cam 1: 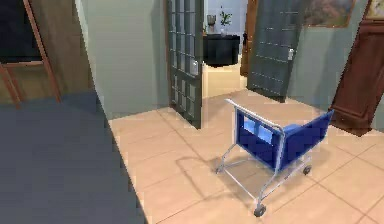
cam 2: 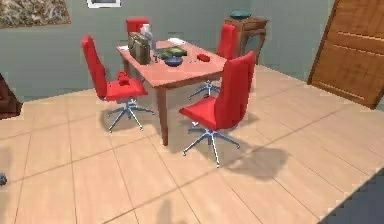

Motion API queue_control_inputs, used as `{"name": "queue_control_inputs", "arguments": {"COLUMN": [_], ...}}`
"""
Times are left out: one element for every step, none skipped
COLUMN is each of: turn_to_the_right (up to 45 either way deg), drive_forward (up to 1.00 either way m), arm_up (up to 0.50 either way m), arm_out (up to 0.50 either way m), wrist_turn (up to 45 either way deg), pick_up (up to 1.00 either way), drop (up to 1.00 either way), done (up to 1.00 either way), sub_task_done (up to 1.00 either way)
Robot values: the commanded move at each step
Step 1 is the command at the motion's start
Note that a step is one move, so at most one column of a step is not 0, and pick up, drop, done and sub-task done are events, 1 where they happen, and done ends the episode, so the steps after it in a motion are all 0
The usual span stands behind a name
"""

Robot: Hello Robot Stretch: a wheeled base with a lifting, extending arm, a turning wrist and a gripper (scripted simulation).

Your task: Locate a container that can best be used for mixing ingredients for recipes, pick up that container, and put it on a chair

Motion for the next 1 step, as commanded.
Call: {"name": "queue_control_inputs", "arguments": {"turn_to_the_right": [45.0], "drive_forward": [0.00], "arm_up": [0.00], "arm_out": [0.00], "wrist_turn": [0.0], "pick_up": [0.00], "drop": [0.00], "done": [0.00], "sub_task_done": [0.00]}}
